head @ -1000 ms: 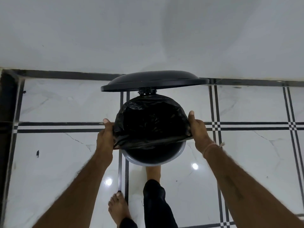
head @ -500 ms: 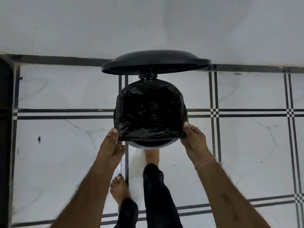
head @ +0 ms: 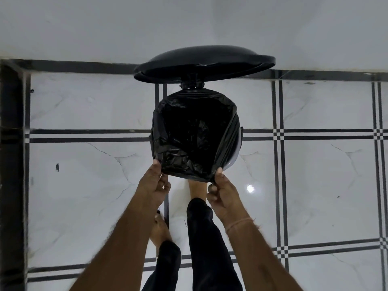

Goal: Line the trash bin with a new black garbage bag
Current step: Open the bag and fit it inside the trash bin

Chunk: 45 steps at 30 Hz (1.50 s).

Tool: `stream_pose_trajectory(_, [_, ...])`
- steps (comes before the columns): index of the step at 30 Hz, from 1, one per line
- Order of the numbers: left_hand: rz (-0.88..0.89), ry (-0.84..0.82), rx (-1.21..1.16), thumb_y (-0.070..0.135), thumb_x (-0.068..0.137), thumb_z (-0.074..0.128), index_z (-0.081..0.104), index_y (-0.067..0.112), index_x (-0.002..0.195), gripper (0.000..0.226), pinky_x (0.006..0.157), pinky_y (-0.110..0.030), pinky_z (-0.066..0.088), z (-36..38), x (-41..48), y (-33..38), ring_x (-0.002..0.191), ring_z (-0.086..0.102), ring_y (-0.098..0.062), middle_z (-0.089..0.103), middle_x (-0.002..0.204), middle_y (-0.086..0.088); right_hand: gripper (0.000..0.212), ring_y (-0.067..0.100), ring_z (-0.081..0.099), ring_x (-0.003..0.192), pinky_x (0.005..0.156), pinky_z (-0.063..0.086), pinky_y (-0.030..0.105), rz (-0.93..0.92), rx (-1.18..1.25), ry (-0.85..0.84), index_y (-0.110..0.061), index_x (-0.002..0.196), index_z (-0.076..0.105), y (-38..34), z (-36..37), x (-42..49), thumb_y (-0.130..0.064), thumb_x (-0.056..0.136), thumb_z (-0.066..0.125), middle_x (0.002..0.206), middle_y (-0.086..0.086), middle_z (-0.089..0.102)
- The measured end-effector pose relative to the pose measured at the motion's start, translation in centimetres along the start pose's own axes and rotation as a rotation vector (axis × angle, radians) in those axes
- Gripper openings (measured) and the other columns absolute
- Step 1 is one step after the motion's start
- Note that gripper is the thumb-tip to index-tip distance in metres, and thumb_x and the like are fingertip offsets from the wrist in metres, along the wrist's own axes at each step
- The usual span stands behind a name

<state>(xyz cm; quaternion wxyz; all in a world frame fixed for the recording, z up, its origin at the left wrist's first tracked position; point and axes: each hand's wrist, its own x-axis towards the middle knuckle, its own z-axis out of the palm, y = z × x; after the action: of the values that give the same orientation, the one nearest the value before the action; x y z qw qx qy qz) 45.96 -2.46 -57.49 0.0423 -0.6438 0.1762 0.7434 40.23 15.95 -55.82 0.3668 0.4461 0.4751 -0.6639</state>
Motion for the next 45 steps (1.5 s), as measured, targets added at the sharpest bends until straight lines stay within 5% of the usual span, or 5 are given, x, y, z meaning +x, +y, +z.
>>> stream_pose_trajectory(7, [-0.013, 0.016, -0.024, 0.040, 0.095, 0.067, 0.066, 0.025, 0.091, 0.016, 0.065, -0.025, 0.038, -0.3, 1.7, -0.9, 0.076, 0.055, -0.005, 0.066, 0.090, 0.011, 0.018, 0.005, 0.064, 0.048, 0.047, 0.053, 0.015, -0.010, 0.515, 0.144, -0.013, 0.086, 0.062, 2.5, -1.1, 1.1, -0.024, 0.100, 0.062, 0.064, -0.004, 0.068])
stream_pose_trajectory(14, [0.035, -0.082, -0.059, 0.039, 0.099, 0.063, 0.065, 0.027, 0.092, 0.014, 0.052, -0.018, 0.040, -0.6, 2.4, -1.8, 0.062, 0.055, -0.001, 0.068, 0.075, 0.015, 0.048, 0.013, 0.060, 0.072, 0.062, 0.048, 0.024, -0.193, 0.129, 0.237, -0.011, 0.108, 0.065, 2.9, -0.6, 0.3, -0.053, 0.087, 0.070, 0.098, 0.001, 0.067])
stream_pose_trajectory(22, [0.048, -0.053, -0.028, 0.038, 0.094, 0.068, 0.065, 0.028, 0.093, 0.011, 0.057, -0.021, 0.042, -0.5, 2.0, -1.7, 0.069, 0.056, -0.004, 0.069, 0.071, 0.015, 0.023, 0.012, 0.047, 0.055, 0.045, 0.040, 0.023, -0.293, -0.111, 0.422, -0.012, 0.082, 0.061, 0.9, 2.0, 1.4, -0.024, 0.092, 0.078, 0.061, -0.005, 0.060])
stream_pose_trajectory(34, [-0.013, -0.095, -0.121, 0.032, 0.100, 0.061, 0.064, 0.024, 0.087, 0.016, 0.042, -0.015, 0.036, -0.7, 3.0, -2.4, 0.046, 0.051, 0.000, 0.056, 0.067, 0.012, 0.022, 0.000, 0.064, 0.049, 0.040, 0.042, 0.010, -0.057, 0.502, 0.086, -0.012, 0.091, 0.066, 1.5, -0.4, 4.1, -0.022, 0.106, 0.053, 0.073, -0.005, 0.076])
stream_pose_trajectory(45, [-0.030, -0.133, 0.004, 0.029, 0.103, 0.060, 0.065, 0.024, 0.096, 0.011, 0.040, -0.016, 0.039, -1.1, 4.9, -2.3, 0.049, 0.055, 0.000, 0.061, 0.083, 0.007, 0.021, 0.003, 0.065, 0.051, 0.048, 0.052, 0.011, -0.071, 0.617, 0.049, -0.009, 0.097, 0.068, 2.3, -0.4, 6.1, -0.019, 0.105, 0.052, 0.078, -0.001, 0.076])
